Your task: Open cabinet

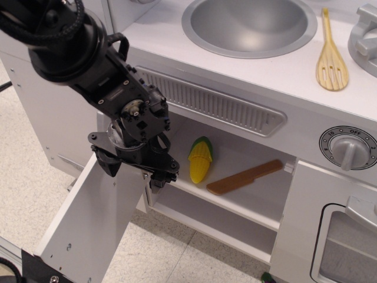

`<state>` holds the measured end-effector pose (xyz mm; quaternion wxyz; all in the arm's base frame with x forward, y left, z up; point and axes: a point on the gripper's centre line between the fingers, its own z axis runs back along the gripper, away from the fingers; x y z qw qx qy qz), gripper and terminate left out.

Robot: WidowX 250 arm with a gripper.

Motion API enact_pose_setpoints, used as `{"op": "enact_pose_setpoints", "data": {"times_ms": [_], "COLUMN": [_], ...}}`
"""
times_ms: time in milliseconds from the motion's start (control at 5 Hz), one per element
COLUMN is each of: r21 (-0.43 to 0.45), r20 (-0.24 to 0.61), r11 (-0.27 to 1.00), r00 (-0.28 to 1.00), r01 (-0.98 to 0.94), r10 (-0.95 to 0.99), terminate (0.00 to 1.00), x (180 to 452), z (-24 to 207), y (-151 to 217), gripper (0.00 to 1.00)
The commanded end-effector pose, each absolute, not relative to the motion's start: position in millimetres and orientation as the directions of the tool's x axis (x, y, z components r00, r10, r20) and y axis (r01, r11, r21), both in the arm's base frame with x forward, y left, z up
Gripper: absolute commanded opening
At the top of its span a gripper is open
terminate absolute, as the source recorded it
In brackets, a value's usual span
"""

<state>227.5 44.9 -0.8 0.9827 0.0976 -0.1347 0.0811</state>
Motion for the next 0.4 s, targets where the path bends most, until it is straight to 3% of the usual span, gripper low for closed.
{"op": "enact_pose_setpoints", "data": {"times_ms": [0,200], "r21": [0.166,0.166], "r20": [0.322,0.322], "r11": [0.967,0.967], "r00": [0.937,0.937], "r01": [-0.193,-0.193], "r10": [0.132,0.132], "terminate": [0.0,1.0], "x": [231.8,231.8], "z": [14.1,14.1], "y": [46.1,46.1], "gripper": [1.0,1.0]}}
